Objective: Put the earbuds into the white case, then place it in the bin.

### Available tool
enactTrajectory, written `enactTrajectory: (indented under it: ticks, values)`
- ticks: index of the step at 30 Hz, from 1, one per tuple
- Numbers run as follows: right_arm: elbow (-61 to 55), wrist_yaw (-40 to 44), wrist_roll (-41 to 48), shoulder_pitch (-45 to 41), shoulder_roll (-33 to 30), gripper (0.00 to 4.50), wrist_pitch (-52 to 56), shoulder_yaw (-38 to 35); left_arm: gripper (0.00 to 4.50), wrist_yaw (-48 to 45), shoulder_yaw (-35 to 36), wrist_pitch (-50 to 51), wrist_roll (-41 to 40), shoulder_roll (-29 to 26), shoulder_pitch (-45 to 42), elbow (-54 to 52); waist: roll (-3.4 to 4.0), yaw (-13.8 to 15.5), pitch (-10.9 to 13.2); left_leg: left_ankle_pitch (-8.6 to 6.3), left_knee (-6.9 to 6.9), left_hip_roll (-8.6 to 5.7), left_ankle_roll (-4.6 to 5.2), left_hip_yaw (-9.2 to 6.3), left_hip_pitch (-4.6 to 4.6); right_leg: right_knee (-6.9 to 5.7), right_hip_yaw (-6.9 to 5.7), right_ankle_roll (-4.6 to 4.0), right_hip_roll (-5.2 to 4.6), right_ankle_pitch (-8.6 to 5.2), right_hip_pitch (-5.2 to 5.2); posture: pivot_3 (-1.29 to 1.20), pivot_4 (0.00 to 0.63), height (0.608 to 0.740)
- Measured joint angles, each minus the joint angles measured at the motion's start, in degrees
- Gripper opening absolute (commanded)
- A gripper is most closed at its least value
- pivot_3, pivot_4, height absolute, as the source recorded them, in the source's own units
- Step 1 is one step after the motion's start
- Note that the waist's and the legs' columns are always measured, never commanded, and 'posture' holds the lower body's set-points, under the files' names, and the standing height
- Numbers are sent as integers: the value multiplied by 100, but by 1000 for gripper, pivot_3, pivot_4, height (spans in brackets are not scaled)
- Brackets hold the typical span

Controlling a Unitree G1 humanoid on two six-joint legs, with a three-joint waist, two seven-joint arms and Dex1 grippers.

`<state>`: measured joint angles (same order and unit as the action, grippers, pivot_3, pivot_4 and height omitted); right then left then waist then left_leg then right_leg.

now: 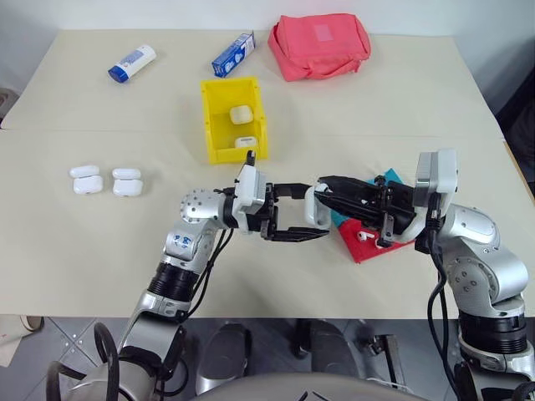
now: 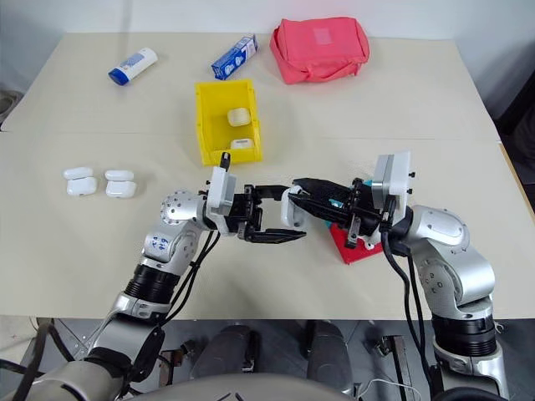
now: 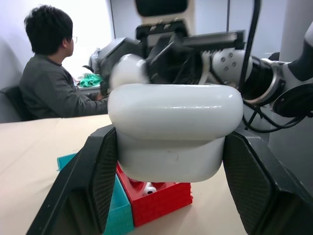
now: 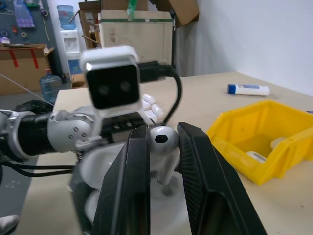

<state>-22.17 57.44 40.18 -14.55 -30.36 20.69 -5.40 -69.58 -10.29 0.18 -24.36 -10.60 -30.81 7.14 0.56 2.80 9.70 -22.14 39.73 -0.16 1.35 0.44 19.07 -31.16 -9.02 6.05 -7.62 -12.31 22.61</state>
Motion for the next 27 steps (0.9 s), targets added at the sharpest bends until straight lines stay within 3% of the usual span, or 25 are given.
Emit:
enactTrajectory:
  ticks: [14, 27]
  values:
    - [242, 220, -53, 185, 125, 468, -499, 71, 2802, -2, 2, 158, -21, 43, 20, -30, 0, -1, 0, 0, 0, 0, 0, 1, 0, 0, 0, 0, 0, 0, 0, 0, 150, 740]
    - [557, 709, -75, 82, -409, 468, -533, 172, 2802, -8, -58, 158, -4, 20, 21, 37, 0, -2, 0, -1, 0, 0, 1, 0, 1, 1, 0, 0, -2, 0, 2, 0, 150, 740]
